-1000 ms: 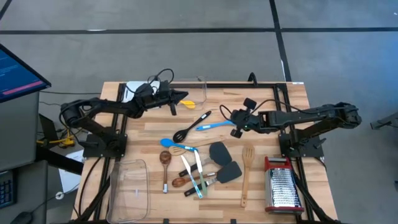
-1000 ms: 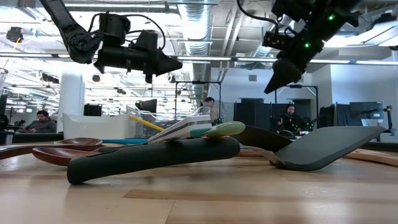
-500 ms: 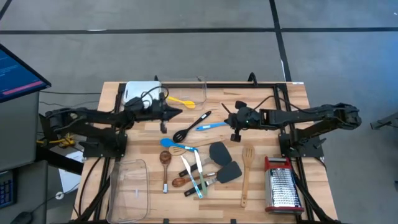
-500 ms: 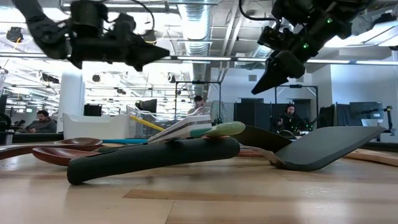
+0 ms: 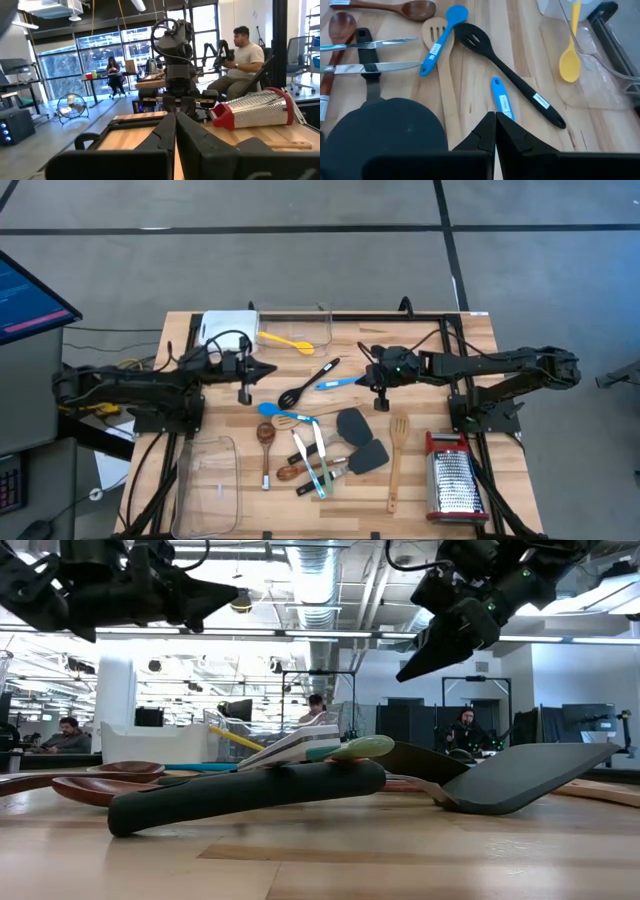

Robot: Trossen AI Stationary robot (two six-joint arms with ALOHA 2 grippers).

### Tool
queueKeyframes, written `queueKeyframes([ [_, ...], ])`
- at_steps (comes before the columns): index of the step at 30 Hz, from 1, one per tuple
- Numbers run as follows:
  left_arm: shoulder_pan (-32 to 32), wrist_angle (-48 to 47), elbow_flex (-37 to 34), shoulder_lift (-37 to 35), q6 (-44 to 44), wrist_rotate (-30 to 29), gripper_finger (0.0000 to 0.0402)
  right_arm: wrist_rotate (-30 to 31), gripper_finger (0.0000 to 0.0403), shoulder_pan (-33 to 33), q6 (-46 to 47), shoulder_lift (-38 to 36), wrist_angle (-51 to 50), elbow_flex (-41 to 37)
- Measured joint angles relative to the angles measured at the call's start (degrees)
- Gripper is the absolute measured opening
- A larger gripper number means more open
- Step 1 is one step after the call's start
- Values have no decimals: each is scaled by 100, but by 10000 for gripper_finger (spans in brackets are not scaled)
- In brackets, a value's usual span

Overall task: Pick & Place Kitchen Items
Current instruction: Put the blue serving spoon into the top transparent bin

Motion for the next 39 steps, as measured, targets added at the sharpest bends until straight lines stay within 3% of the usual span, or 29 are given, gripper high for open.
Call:
queueKeyframes([
  [39,2,-4,-272,-19,-322,2,1,23,2,0,197,0,-22,0],
])
